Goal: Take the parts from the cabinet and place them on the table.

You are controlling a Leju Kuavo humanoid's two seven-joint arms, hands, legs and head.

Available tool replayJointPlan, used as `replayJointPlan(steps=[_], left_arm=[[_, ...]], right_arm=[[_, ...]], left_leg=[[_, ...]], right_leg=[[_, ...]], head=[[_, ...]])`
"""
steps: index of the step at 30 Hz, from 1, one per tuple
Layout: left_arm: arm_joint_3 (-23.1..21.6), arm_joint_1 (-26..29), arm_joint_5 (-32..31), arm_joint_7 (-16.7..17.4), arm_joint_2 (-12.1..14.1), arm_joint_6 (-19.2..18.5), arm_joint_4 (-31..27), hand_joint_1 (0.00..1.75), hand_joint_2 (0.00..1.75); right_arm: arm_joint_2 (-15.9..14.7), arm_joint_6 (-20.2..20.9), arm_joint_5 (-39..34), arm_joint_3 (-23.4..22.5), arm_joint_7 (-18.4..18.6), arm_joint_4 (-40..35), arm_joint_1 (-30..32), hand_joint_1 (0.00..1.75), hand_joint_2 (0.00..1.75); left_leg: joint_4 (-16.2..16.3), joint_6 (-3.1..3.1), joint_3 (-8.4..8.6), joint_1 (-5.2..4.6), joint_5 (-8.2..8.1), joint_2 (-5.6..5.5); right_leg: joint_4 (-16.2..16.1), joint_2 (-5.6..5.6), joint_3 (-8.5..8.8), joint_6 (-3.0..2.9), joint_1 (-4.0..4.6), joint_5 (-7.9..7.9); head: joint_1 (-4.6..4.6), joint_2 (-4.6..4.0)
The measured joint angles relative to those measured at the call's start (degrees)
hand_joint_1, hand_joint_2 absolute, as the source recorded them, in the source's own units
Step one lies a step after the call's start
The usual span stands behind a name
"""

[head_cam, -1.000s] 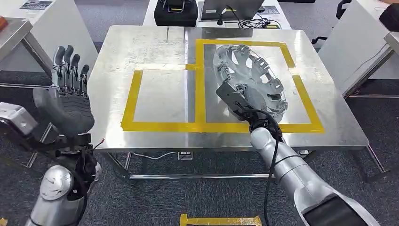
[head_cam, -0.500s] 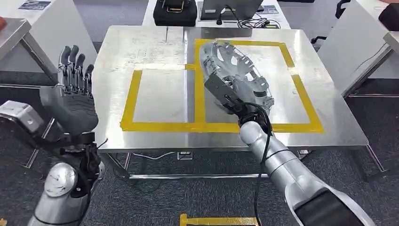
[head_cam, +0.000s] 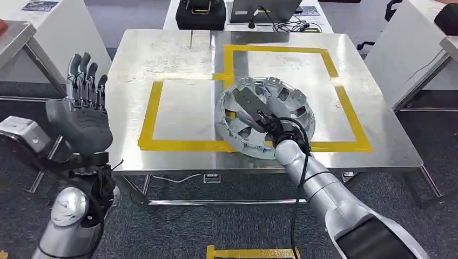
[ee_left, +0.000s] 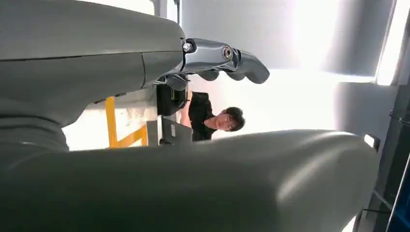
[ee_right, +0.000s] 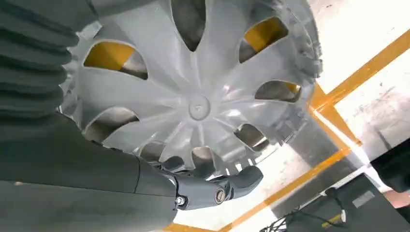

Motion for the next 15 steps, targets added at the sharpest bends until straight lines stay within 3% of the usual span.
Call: replayJointPlan(steps=[15], left_arm=[[0.0, 0.5, 0.0, 0.0, 0.0, 0.0, -0.1, 0.00, 0.00]], right_arm=[[0.0, 0.0, 0.0, 0.0, 0.1, 0.0, 0.0, 0.00, 0.00]], left_leg=[[0.0, 0.00, 0.00, 0.00, 0.00, 0.01]], right_leg=[[0.0, 0.00, -0.01, 0.00, 0.00, 0.00]], head=[[-0.04, 0.00]])
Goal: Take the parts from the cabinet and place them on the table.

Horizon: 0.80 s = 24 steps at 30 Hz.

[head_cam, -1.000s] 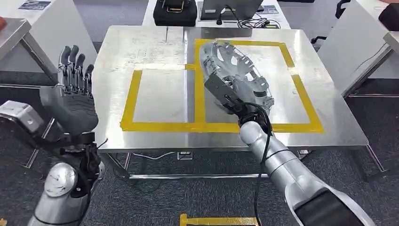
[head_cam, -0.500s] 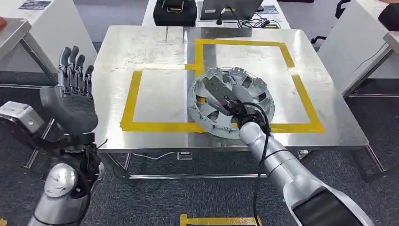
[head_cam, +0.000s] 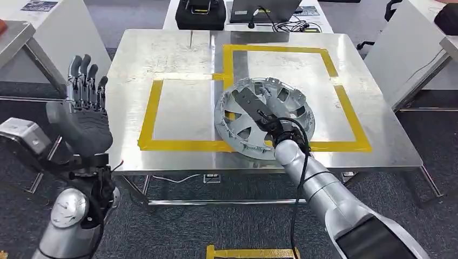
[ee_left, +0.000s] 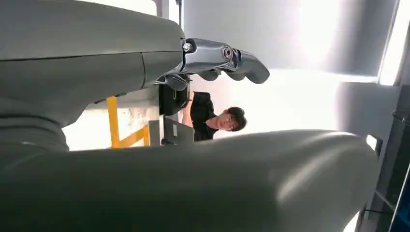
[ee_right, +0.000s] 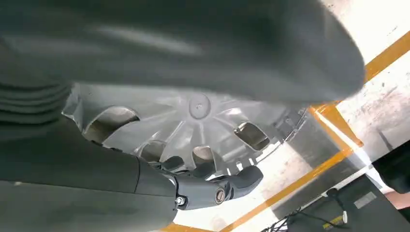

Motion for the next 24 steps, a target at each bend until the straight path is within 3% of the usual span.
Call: replayJointPlan(steps=[14, 17, 20, 22, 24], left_arm=[[0.1, 0.6, -1.2, 0.3, 0.0, 0.7, -0.7, 0.00, 0.00], [0.2, 1.3, -1.7, 0.7, 0.1, 1.5, -1.2, 0.00, 0.00], [0.3, 1.6, -2.4, 1.0, 0.4, 2.0, -1.8, 0.00, 0.00], [0.5, 1.6, -2.6, 0.1, 0.4, 3.2, -2.1, 0.00, 0.00], [0.9, 1.6, -3.1, -1.6, 0.4, 6.4, -2.1, 0.00, 0.00]], right_arm=[[-1.1, 0.2, -5.7, 0.0, 0.5, -1.4, 0.1, 0.00, 0.00], [-1.3, 1.0, -9.7, -0.6, 3.3, -2.4, 0.5, 0.00, 0.00], [-2.6, 5.4, -21.6, -1.5, 7.9, -4.7, 0.9, 0.00, 0.00], [-5.2, 3.6, -27.6, -2.0, 7.8, -9.3, 1.4, 0.00, 0.00], [-8.9, -2.9, -29.3, -3.2, 6.4, -15.7, 2.1, 0.00, 0.00]], left_leg=[[0.0, 0.00, 0.00, 0.00, 0.00, 0.00], [0.0, 0.00, 0.00, 0.00, 0.00, 0.00], [0.0, 0.00, 0.01, -0.01, 0.01, -0.01], [0.0, -0.01, 0.02, -0.02, 0.01, -0.03], [0.0, -0.01, 0.01, -0.03, 0.01, -0.12]], right_leg=[[0.0, 0.00, 0.00, 0.00, 0.00, 0.00], [0.0, 0.01, -0.01, 0.00, 0.00, 0.00], [0.0, 0.00, -0.08, 0.00, -0.01, 0.00], [0.0, -0.03, -0.09, 0.00, -0.02, 0.01], [0.0, -0.07, -0.01, 0.00, -0.02, 0.01]], head=[[0.00, 0.00], [-0.02, 0.00], [-0.02, 0.00], [-0.04, 0.00], [-0.11, 0.00]])
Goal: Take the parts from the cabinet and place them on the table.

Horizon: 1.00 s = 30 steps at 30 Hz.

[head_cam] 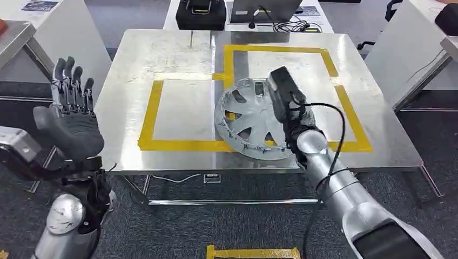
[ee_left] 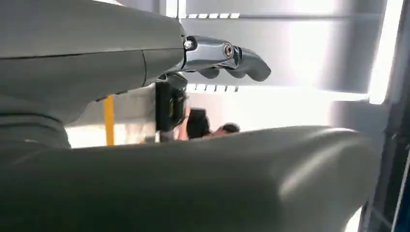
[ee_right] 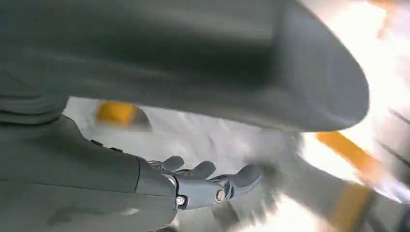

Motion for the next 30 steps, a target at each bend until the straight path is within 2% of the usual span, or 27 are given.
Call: replayJointPlan(steps=[2, 4, 9, 14, 18, 20, 23, 26, 30], left_arm=[[0.8, 0.1, 0.1, -1.3, 0.0, 2.9, -0.2, 0.00, 0.00], [1.2, 0.3, -0.1, -1.6, 0.2, 3.9, -0.5, 0.00, 0.00], [2.1, 0.4, -2.9, -1.2, 0.9, 4.7, -1.3, 0.00, 0.00], [3.0, 1.5, -1.9, -0.3, 1.7, 1.4, -1.9, 0.00, 0.00], [4.1, 1.7, -1.8, -0.4, 2.4, -0.3, -2.2, 0.00, 0.00], [4.4, 1.7, -2.1, -0.3, 2.5, -0.2, -2.3, 0.00, 0.00], [6.5, 3.5, -2.5, 0.0, 3.2, 1.8, -3.1, 0.00, 0.00], [9.7, 6.3, -2.3, -0.5, 4.2, 3.4, -3.8, 0.00, 0.00], [14.9, 11.0, -0.9, -1.5, 5.4, 7.6, -5.1, 0.00, 0.00]], right_arm=[[-3.8, -6.3, -0.1, -2.4, -1.4, -6.8, 2.1, 0.00, 0.00], [-7.3, -9.3, -0.4, -4.8, -2.1, -13.0, 5.0, 0.00, 0.00], [-14.8, -12.0, -5.0, -11.8, -4.0, -28.5, 12.9, 0.00, 0.00], [-21.5, -14.2, -9.4, -19.1, -3.6, -41.6, 23.3, 0.00, 0.00], [-25.0, -15.4, -10.0, -24.6, -4.4, -48.6, 30.3, 0.00, 0.00], [-25.7, -16.1, -10.1, -26.0, -4.9, -50.0, 31.9, 0.00, 0.00], [-27.9, -18.6, -10.7, -31.4, -5.8, -54.3, 37.5, 0.00, 0.00], [-29.5, -19.2, -11.7, -37.5, -6.2, -57.3, 43.2, 0.00, 0.00], [-31.1, -21.4, -12.5, -46.3, -6.6, -60.7, 51.7, 0.00, 0.00]], left_leg=[[0.0, 0.01, 0.07, 0.01, -0.01, -0.08], [0.0, 0.02, 0.05, -0.02, -0.02, -0.07], [0.0, 0.03, 0.08, -0.06, -0.11, 0.03], [-0.1, 0.02, 0.08, -0.06, -0.12, -0.06], [-0.1, -0.03, 0.11, -0.06, -0.19, 0.02], [-0.1, -0.03, 0.12, -0.06, -0.19, 0.02], [-0.2, -0.03, 0.17, -0.06, -0.22, 0.01], [-0.2, -0.01, 0.15, -0.06, -0.29, 0.00], [-0.3, -0.02, 0.30, -0.06, -0.41, 0.01]], right_leg=[[-0.1, -0.04, 0.08, 0.00, 0.00, -0.01], [-0.1, -0.03, 0.14, 0.01, -0.01, -0.01], [-0.2, 0.01, 0.06, 0.07, -0.02, -0.04], [-0.2, -0.03, 0.18, 0.30, -0.03, -0.20], [-0.2, 0.01, 0.14, 0.30, -0.03, -0.20], [-0.2, 0.01, 0.15, 0.30, -0.03, -0.20], [-0.2, 0.00, 0.20, 0.31, -0.03, -0.26], [-0.2, 0.00, 0.18, 0.30, -0.03, -0.28], [-0.2, 0.01, 0.28, 0.24, -0.03, -0.48]], head=[[0.07, 0.00], [0.20, 0.00], [0.17, 0.00], [0.26, 0.00], [0.18, 0.00], [0.15, 0.00], [0.17, 0.00], [0.15, 0.00], [0.15, 0.00]])
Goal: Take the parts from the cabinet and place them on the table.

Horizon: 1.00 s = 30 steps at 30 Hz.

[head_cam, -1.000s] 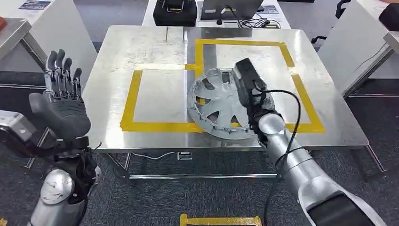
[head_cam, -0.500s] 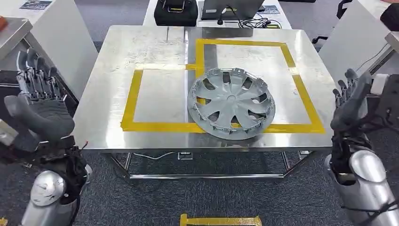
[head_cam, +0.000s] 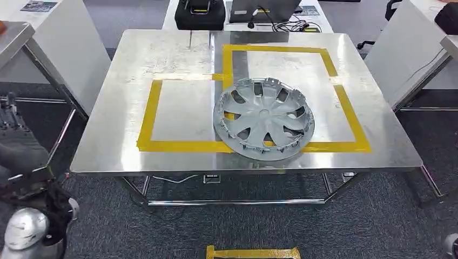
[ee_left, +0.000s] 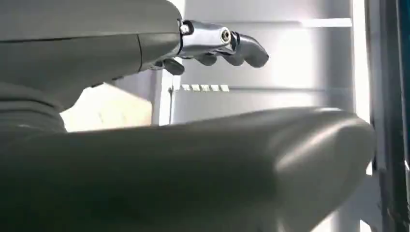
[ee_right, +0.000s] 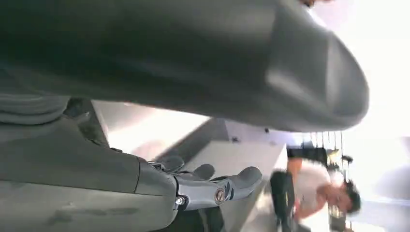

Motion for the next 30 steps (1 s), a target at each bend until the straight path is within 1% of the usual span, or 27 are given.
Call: replayJointPlan(steps=[3, 5, 6, 9, 11, 12, 13, 15, 16, 17, 19, 21, 22, 23, 24, 26, 27, 29, 30], left_arm=[[5.3, 4.0, 1.5, -0.7, 0.9, 0.5, -1.1, 0.00, 0.00], [8.1, 6.0, 1.7, -1.0, 1.2, 0.6, -1.7, 0.00, 0.00], [10.2, 7.4, 1.7, -1.0, 1.2, 0.6, -2.3, 0.00, 0.00], [14.5, 10.3, 0.3, 0.4, 1.2, 0.6, -3.1, 0.00, 0.00], [17.6, 12.3, 0.0, 1.3, 1.2, 0.6, -3.5, 0.00, 0.00], [19.2, 13.0, 0.2, 1.4, 1.1, 0.6, -3.5, 0.00, 0.00], [21.4, 13.8, 0.7, 1.1, 0.9, 0.7, -3.5, 0.00, 0.00], [26.3, 15.5, 3.7, -1.5, -0.2, 0.2, -3.3, 0.00, 0.00], [29.0, 16.5, 5.8, -3.6, -1.0, -0.7, -3.1, 0.00, 0.00], [31.7, 17.1, 7.8, -5.8, -2.1, -2.0, -2.8, 0.00, 0.00], [37.4, 17.4, 10.1, -9.6, -4.7, -4.9, -1.3, 0.00, 0.00], [42.0, 16.8, 12.5, -12.4, -6.7, -6.4, 1.3, 0.00, 0.00], [44.1, 16.5, 13.4, -13.4, -7.7, -6.8, 2.7, 0.00, 0.00], [45.5, 16.3, 13.7, -13.8, -8.4, -6.8, 3.6, 0.00, 0.00], [48.1, 16.2, 14.0, -14.3, -9.7, -6.2, 5.2, 0.00, 0.00], [51.4, 14.7, 14.1, -15.5, -11.1, -3.4, 8.6, 0.00, 0.00], [53.0, 13.8, 14.9, -16.7, -11.8, -2.4, 10.7, 0.00, 0.00], [55.8, 12.3, 18.0, -20.1, -12.7, -1.8, 16.0, 0.00, 0.00], [56.5, 11.4, 18.9, -21.0, -12.9, -1.6, 17.5, 0.00, 0.00]], right_arm=[[0.0, 1.2, -2.0, -7.3, -1.3, -1.3, 6.1, 0.00, 0.00], [0.2, 1.9, -2.5, -11.4, -1.8, -1.8, 8.7, 0.00, 0.00], [0.7, 2.4, -2.6, -14.4, -2.1, -2.0, 10.3, 0.00, 0.00], [2.3, 4.8, -3.1, -20.1, -3.3, -2.1, 13.4, 0.00, 0.00], [4.0, 6.6, -3.5, -24.2, -4.0, -2.1, 15.2, 0.00, 0.00], [4.8, 7.0, -3.5, -26.1, -4.1, -1.9, 15.8, 0.00, 0.00], [5.8, 7.3, -3.5, -28.1, -4.3, -1.4, 16.0, 0.00, 0.00], [8.7, 9.2, -3.7, -32.7, -6.1, 0.8, 16.0, 0.00, 0.00], [9.9, 9.9, -4.0, -34.7, -7.7, 2.6, 15.9, 0.00, 0.00], [11.0, 10.2, -4.3, -36.5, -9.5, 4.7, 15.7, 0.00, 0.00], [13.3, 9.6, -4.7, -40.1, -13.6, 9.6, 14.5, 0.00, 0.00], [14.9, 8.8, -5.3, -42.6, -17.0, 14.9, 13.2, 0.00, 0.00], [15.6, 8.7, -5.8, -43.6, -18.0, 17.4, 12.7, 0.00, 0.00], [16.0, 8.6, -5.9, -44.1, -18.4, 18.7, 12.4, 0.00, 0.00], [17.1, 7.9, -6.4, -45.3, -19.1, 21.8, 12.1, 0.00, 0.00], [18.1, 6.0, -7.2, -47.1, -20.3, 26.6, 10.7, 0.00, 0.00], [18.6, 5.5, -7.9, -47.6, -21.5, 29.1, 10.0, 0.00, 0.00], [19.6, 5.6, -9.9, -48.5, -25.3, 35.5, 8.6, 0.00, 0.00], [19.8, 5.8, -10.5, -48.7, -26.3, 37.3, 7.9, 0.00, 0.00]], left_leg=[[0.0, -0.04, 0.00, -0.01, -0.09, -0.01], [0.0, -0.04, 0.05, -0.01, -0.16, 0.00], [0.0, -0.03, 0.11, -0.01, -0.21, 0.01], [-0.1, -0.10, 0.37, -0.01, -0.38, 0.01], [-0.1, -0.05, 0.70, -0.01, -0.58, 0.02], [-0.1, -0.09, 0.92, -0.02, -0.74, 0.02], [-0.1, -0.05, 1.26, -0.01, -0.97, 0.02], [-0.2, -0.05, 1.73, -0.01, -1.25, 0.03], [-0.2, -0.11, 1.94, -0.01, -1.39, 0.05], [-0.2, -0.11, 2.06, -0.02, -1.43, 0.06], [-0.2, -0.03, 2.19, -0.03, -1.54, 0.06], [-0.2, -0.07, 2.30, -0.03, -1.64, 0.06], [-0.2, -0.08, 2.35, -0.03, -1.70, 0.05], [-0.2, -0.08, 2.39, -0.04, -1.74, 0.05], [-0.2, -0.06, 2.47, -0.06, -1.81, 0.05], [-0.2, -0.06, 2.53, -0.05, -1.80, 0.06], [-0.3, -0.07, 2.64, -0.05, -1.81, 0.06], [-0.3, -0.12, 2.84, -0.06, -1.91, 0.06], [-0.4, -0.12, 2.91, -0.06, -1.92, 0.06]], right_leg=[[0.0, -0.01, 0.01, 0.07, -0.02, -0.11], [0.0, -0.01, 0.01, 0.03, -0.02, -0.16], [0.0, 0.00, 0.03, -0.05, -0.02, -0.22], [0.0, 0.00, 0.22, 0.02, -0.03, -0.39], [0.0, 0.01, -0.12, -0.12, -0.03, -0.60], [0.0, 0.01, -0.17, -0.12, -0.06, -1.02], [0.0, 0.01, 0.11, -0.13, -0.06, -1.15], [0.0, 0.02, 0.67, -0.12, -0.06, -1.45], [0.0, 0.04, 0.83, -0.17, -0.06, -1.54], [0.0, 0.04, 0.94, -0.11, -0.07, -1.51], [0.0, 0.05, 1.06, 0.00, -0.08, -1.60], [0.0, 0.05, 1.20, 0.07, -0.09, -1.71], [0.0, 0.05, 1.29, 0.07, -0.09, -1.80], [0.0, 0.05, 1.41, 0.09, -0.10, -1.82], [0.0, 0.05, 2.14, 0.07, -0.12, -1.87], [0.0, 0.05, 2.37, 0.03, -0.10, -1.82], [0.0, 0.05, 2.46, 0.01, -0.11, -1.85], [0.0, 0.05, 2.61, 0.03, -0.13, -1.94], [0.0, 0.05, 2.66, 0.02, -0.13, -1.96]], head=[[0.00, 0.00], [-0.04, 0.00], [-0.02, 0.00], [-0.04, 0.00], [-0.07, 0.00], [-0.04, 0.00], [-0.11, 0.00], [0.11, 0.00], [0.02, 0.00], [0.02, 0.00], [-0.02, 0.00], [0.04, 0.00], [0.09, 0.00], [0.15, 0.00], [0.09, 0.00], [0.13, 0.00], [0.09, 0.00], [0.07, 0.00], [0.09, 0.00]])
